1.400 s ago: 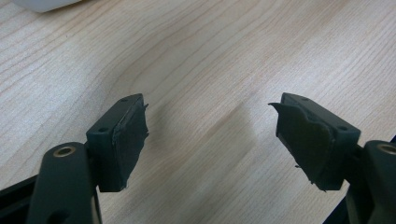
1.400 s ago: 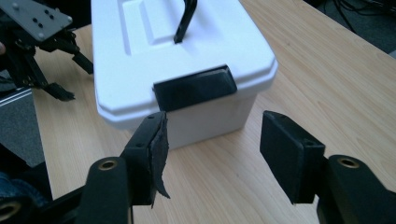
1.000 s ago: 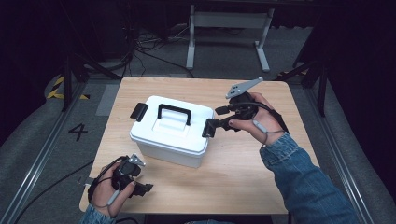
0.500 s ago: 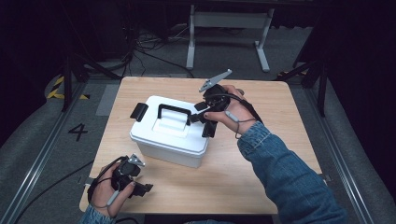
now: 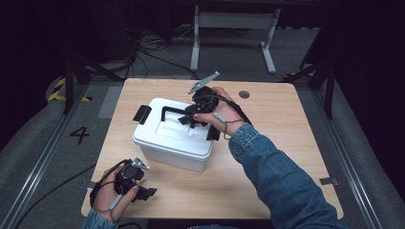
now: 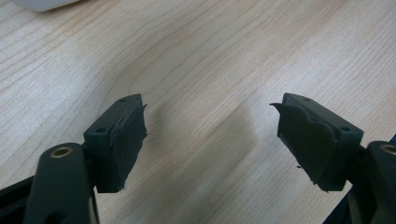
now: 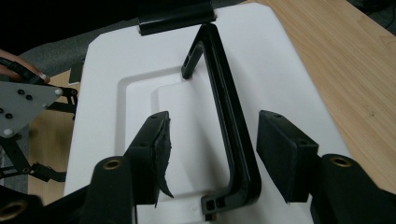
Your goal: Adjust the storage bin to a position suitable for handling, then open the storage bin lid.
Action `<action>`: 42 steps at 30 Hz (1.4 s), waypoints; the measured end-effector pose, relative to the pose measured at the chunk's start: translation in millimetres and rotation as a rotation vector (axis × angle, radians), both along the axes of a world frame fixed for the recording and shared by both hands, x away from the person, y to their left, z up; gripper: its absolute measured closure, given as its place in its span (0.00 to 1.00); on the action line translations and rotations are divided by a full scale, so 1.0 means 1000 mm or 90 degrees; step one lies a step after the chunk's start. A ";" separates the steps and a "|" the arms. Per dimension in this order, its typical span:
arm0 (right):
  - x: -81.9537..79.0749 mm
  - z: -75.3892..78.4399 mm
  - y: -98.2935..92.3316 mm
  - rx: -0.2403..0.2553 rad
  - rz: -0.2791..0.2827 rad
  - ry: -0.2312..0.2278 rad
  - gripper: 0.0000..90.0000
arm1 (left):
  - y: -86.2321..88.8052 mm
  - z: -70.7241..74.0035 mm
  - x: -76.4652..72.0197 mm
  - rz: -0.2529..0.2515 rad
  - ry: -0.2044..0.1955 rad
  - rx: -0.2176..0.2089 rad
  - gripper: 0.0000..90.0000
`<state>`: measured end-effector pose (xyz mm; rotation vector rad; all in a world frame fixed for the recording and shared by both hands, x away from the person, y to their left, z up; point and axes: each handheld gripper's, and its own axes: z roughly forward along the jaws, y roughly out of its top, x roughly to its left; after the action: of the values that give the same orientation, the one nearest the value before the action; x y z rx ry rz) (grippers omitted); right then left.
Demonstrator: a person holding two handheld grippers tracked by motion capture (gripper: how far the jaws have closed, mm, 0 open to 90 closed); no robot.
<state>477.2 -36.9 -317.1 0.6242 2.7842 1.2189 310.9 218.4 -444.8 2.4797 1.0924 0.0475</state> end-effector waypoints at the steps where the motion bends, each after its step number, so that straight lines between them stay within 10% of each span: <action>1: 0.000 -0.001 0.001 0.002 0.000 0.003 0.51 | 0.000 0.000 0.000 -0.002 0.000 0.001 0.27; 17: 0.003 -0.002 0.014 -0.034 0.038 -0.012 0.92 | -0.003 -0.001 0.003 -0.010 0.008 0.000 0.27; 42: -0.007 0.007 0.020 -0.054 0.070 -0.056 0.94 | -0.006 -0.001 0.005 -0.020 0.004 0.004 0.27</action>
<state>470.5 -17.4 -310.4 0.4059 2.8115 1.1105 316.0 212.3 -446.1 2.5036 1.0570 0.0347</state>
